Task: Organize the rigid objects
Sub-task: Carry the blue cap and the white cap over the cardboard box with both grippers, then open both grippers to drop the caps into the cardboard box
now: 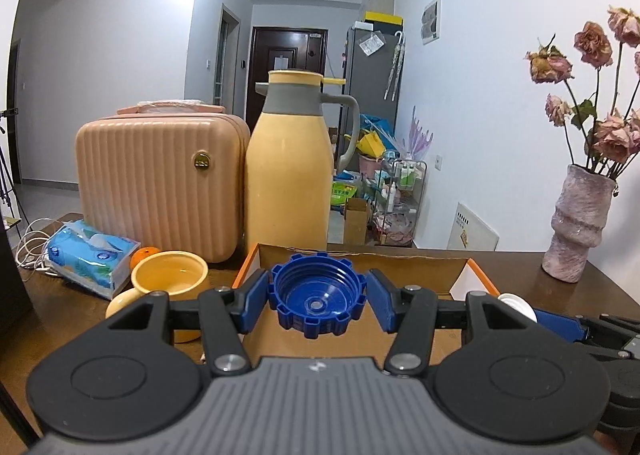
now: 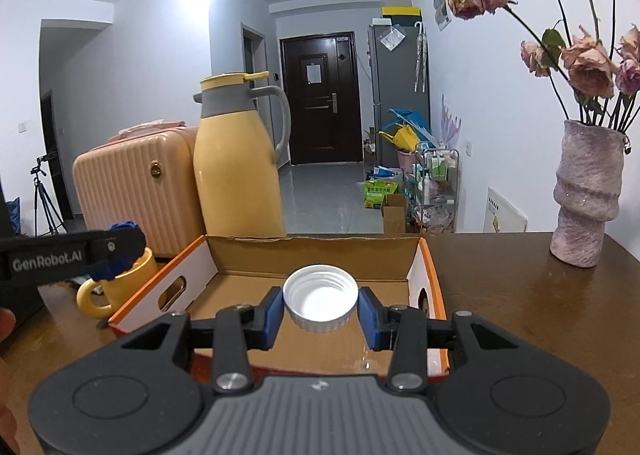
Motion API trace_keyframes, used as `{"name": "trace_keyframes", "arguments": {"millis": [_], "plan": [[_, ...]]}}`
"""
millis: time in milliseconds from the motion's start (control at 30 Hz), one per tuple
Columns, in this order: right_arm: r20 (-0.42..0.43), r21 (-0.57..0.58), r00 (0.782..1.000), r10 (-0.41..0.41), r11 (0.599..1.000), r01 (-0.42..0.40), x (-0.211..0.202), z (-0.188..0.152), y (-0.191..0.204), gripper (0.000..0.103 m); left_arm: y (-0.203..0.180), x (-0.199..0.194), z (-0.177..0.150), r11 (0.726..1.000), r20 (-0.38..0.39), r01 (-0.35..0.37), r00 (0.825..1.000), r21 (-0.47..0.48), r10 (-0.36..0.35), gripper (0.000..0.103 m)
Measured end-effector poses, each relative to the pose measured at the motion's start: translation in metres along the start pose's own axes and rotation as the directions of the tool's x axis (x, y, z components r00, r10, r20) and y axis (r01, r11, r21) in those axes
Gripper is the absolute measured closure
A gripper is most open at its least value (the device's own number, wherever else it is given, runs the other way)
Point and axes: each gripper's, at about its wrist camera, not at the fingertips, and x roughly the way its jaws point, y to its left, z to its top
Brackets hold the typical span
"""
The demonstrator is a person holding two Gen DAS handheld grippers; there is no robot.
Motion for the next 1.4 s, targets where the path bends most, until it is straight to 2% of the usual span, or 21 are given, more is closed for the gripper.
{"name": "trace_keyframes", "arguments": {"millis": [233, 533, 867, 1033, 1100, 1133, 1167, 1200, 1233, 1267, 1300, 1333, 1400], "plan": [[-0.045, 0.022, 0.999, -0.004, 1.000, 0.005, 0.032, 0.007, -0.008, 0.064, -0.001, 0.036, 0.000, 1.000, -0.067, -0.012, 0.998, -0.008, 0.011, 0.048], [-0.131, 0.023, 0.991, -0.010, 1.000, 0.013, 0.070, 0.009, -0.009, 0.064, -0.003, 0.085, -0.006, 0.999, -0.179, -0.050, 0.983, 0.020, 0.053, 0.048], [-0.187, 0.015, 0.982, -0.004, 1.000, 0.007, 0.093, -0.003, -0.007, 0.064, 0.001, 0.109, -0.021, 0.996, -0.248, -0.079, 0.965, 0.046, 0.088, 0.048], [-0.192, 0.018, 0.981, -0.018, 1.000, 0.022, 0.095, -0.005, -0.008, 0.063, 0.000, 0.111, -0.024, 0.997, -0.257, -0.059, 0.964, 0.049, 0.070, 0.048], [-0.199, 0.019, 0.980, -0.026, 0.999, 0.031, 0.096, -0.005, -0.009, 0.063, 0.000, 0.111, -0.024, 0.997, -0.257, -0.063, 0.964, 0.049, 0.074, 0.043], [-0.202, 0.017, 0.979, -0.035, 0.999, 0.039, 0.097, -0.006, -0.009, 0.063, 0.001, 0.111, -0.024, 0.997, -0.258, -0.067, 0.963, 0.045, 0.076, 0.035], [-0.207, 0.013, 0.977, -0.041, 0.999, 0.045, 0.098, -0.007, -0.009, 0.061, 0.002, 0.110, -0.024, 0.997, -0.254, -0.070, 0.964, 0.043, 0.079, 0.028], [-0.210, 0.013, 0.977, -0.046, 0.999, 0.050, 0.099, -0.007, -0.009, 0.053, 0.002, 0.109, -0.023, 0.996, -0.249, -0.073, 0.965, 0.042, 0.082, 0.025], [-0.211, 0.011, 0.976, -0.057, 0.998, 0.060, 0.099, -0.007, -0.009, 0.038, 0.003, 0.108, -0.022, 0.996, -0.242, -0.078, 0.967, 0.038, 0.085, 0.020], [-0.209, 0.004, 0.975, -0.071, 0.997, 0.073, 0.099, -0.007, -0.008, 0.030, 0.004, 0.107, -0.021, 0.996, -0.235, -0.081, 0.968, 0.033, 0.087, 0.014], [-0.204, -0.011, 0.975, -0.087, 0.996, 0.087, 0.098, -0.007, -0.007, 0.017, 0.005, 0.105, -0.020, 0.996, -0.227, -0.086, 0.970, 0.028, 0.090, 0.011], [-0.197, -0.027, 0.975, -0.103, 0.995, 0.099, 0.097, -0.007, -0.005, 0.012, 0.006, 0.103, -0.019, 0.996, -0.217, -0.092, 0.972, 0.022, 0.094, 0.003], [-0.194, -0.034, 0.975, -0.108, 0.994, 0.103, 0.096, -0.007, -0.004, 0.010, 0.007, 0.100, -0.017, 0.995, -0.197, -0.099, 0.975, 0.020, 0.101, 0.000]]}}
